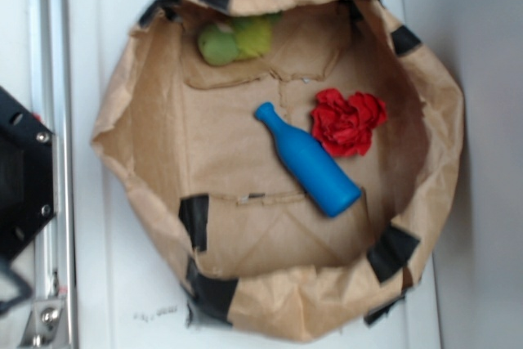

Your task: Grab the blue bottle.

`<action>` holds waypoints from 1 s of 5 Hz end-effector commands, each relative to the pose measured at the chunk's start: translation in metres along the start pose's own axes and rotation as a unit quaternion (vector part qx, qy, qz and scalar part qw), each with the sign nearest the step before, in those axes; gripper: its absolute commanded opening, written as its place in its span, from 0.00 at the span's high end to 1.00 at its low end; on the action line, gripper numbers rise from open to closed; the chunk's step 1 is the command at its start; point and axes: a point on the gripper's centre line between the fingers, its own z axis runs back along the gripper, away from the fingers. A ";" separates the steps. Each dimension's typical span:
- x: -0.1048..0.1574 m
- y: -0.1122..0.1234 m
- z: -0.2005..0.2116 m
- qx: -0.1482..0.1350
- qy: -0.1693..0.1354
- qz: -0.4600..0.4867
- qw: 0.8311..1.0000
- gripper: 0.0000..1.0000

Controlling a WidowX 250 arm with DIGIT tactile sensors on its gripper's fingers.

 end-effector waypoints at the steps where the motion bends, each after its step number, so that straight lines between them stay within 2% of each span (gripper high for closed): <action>1: 0.000 0.000 0.000 0.000 0.000 0.000 1.000 0.00; 2: 0.051 0.002 0.002 -0.008 -0.024 -0.060 0.998 0.00; 3: 0.100 0.004 0.000 -0.002 -0.037 -0.081 0.996 0.00; 4: 0.135 -0.003 -0.021 -0.036 -0.039 -0.201 0.978 0.00; 5: 0.143 -0.007 -0.061 -0.028 -0.046 -0.324 0.945 0.00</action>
